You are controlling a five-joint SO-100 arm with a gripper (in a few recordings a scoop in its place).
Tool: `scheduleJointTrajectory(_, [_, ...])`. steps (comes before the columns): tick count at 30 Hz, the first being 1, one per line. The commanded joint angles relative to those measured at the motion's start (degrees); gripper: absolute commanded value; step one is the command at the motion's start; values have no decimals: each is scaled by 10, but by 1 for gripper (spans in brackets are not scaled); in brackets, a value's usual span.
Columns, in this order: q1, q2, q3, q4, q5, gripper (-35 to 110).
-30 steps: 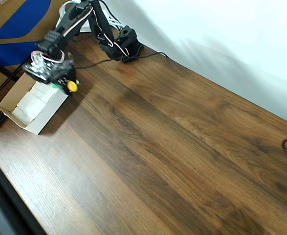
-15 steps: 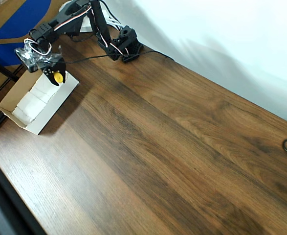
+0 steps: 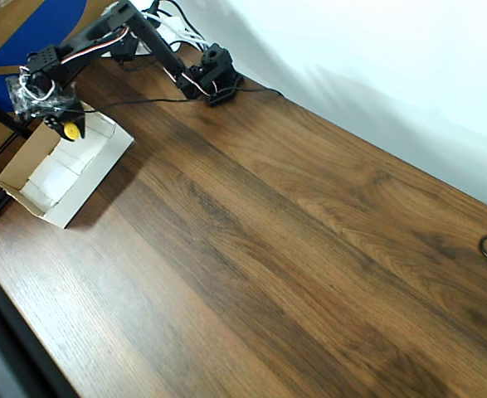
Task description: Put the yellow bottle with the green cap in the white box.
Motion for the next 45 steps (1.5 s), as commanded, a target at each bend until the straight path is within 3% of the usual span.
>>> scheduleJointTrajectory(1, [30,-13,-68,8,-4,0])
scheduleJointTrajectory(11, [94,-137,-192,9,-2,0])
scheduleJointTrajectory(25, [106,-159,-185,3,1,0])
scheduleJointTrajectory(29, [105,-156,-179,3,4,22])
scheduleJointTrajectory(33, [105,-153,-168,0,7,26])
scheduleJointTrajectory(41, [98,-118,-129,-8,13,22])
scheduleJointTrajectory(45, [89,-57,-68,-18,24,4])
